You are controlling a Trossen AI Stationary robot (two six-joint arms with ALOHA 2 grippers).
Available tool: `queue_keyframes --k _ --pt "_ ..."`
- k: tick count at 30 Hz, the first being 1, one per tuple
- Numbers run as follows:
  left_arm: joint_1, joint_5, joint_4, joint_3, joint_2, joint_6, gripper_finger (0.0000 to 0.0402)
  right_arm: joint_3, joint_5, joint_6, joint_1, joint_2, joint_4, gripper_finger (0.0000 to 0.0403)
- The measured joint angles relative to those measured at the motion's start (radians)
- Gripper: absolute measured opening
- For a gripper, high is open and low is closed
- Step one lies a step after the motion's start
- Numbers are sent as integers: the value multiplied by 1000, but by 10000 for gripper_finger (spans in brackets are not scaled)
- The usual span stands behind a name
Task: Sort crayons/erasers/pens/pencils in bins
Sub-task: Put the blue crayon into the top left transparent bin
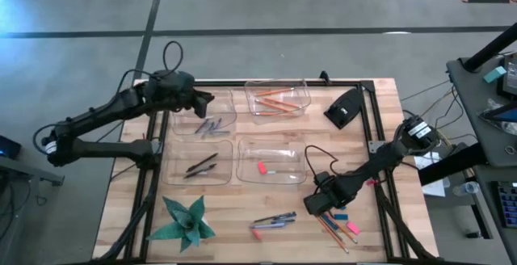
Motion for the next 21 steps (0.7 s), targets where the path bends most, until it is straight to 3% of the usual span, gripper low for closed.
queue_keyframes --k 5,13,21 --pt "0 0 1 0 -12 -2 82 0 0 -27 0 3 0 86" --pt "-7 27 64 0 5 -2 82 -3 7 -78 0 4 -1 18" --pt "-7 96 165 0 10 -2 82 -11 10 -177 0 -48 -12 15"
